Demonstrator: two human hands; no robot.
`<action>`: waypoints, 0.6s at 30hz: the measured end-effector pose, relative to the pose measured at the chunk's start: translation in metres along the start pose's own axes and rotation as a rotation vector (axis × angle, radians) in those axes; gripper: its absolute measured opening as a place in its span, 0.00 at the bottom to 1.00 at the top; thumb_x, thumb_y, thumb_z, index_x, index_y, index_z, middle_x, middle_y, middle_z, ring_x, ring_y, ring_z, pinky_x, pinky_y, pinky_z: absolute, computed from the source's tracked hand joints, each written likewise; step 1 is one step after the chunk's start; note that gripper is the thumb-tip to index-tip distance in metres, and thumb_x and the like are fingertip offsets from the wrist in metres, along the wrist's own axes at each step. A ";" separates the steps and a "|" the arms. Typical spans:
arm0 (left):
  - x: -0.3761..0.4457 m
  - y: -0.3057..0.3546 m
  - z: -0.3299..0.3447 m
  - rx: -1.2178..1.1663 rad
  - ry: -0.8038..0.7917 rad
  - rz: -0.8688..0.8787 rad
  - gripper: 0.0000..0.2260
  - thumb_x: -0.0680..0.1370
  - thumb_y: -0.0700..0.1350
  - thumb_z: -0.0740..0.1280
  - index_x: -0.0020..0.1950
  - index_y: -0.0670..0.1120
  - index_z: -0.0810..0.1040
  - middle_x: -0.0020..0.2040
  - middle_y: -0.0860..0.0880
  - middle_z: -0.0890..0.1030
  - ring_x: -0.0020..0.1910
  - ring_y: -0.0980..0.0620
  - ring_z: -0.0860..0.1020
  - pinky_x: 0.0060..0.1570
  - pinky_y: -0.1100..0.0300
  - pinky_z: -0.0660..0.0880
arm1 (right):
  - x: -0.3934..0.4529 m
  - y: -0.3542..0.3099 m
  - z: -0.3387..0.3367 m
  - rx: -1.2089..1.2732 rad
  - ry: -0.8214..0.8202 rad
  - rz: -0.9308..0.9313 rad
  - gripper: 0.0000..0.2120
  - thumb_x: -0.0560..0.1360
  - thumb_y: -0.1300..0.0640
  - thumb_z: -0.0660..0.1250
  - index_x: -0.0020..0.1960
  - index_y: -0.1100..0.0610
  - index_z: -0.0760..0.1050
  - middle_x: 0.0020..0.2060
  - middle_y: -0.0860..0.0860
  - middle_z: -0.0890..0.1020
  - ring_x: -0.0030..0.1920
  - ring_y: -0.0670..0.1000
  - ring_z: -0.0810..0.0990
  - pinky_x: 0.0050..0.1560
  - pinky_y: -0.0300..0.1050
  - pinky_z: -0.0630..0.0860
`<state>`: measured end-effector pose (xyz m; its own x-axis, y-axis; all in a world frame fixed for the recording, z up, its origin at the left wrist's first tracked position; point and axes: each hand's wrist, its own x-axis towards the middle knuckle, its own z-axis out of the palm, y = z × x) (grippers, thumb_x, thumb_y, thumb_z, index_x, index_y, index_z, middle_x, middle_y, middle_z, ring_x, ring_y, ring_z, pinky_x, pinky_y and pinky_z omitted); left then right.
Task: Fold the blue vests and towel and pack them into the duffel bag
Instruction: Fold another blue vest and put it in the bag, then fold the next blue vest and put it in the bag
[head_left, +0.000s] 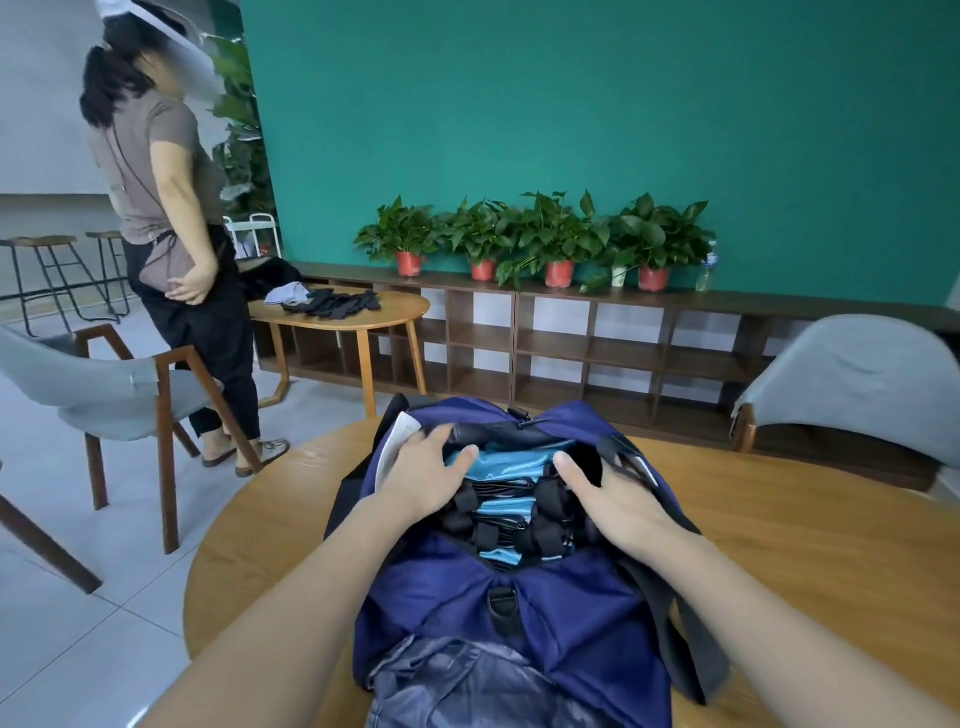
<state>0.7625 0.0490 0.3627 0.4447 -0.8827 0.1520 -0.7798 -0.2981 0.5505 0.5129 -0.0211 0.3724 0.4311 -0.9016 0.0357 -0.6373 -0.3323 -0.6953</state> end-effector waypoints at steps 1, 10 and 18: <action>0.000 0.005 -0.006 0.022 0.015 0.025 0.29 0.81 0.62 0.61 0.78 0.51 0.64 0.67 0.41 0.75 0.66 0.43 0.73 0.60 0.56 0.69 | 0.000 -0.004 -0.009 -0.009 0.007 -0.036 0.39 0.73 0.23 0.50 0.74 0.45 0.67 0.69 0.48 0.75 0.69 0.53 0.73 0.64 0.46 0.67; 0.008 0.063 -0.090 0.212 0.093 0.157 0.39 0.77 0.62 0.68 0.82 0.49 0.56 0.65 0.43 0.79 0.69 0.42 0.72 0.64 0.54 0.70 | 0.002 -0.058 -0.093 -0.034 0.171 -0.290 0.24 0.80 0.35 0.59 0.72 0.46 0.70 0.66 0.48 0.79 0.68 0.54 0.74 0.58 0.43 0.65; -0.036 0.059 -0.054 0.024 0.024 0.162 0.32 0.76 0.58 0.72 0.76 0.50 0.66 0.65 0.50 0.79 0.68 0.47 0.73 0.55 0.64 0.64 | -0.022 -0.030 -0.066 -0.068 0.028 -0.210 0.27 0.76 0.34 0.65 0.71 0.44 0.69 0.66 0.46 0.79 0.66 0.52 0.76 0.59 0.43 0.68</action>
<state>0.7244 0.0834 0.4341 0.3226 -0.9111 0.2566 -0.8523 -0.1617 0.4974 0.4807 -0.0097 0.4398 0.5416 -0.8176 0.1954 -0.5773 -0.5307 -0.6206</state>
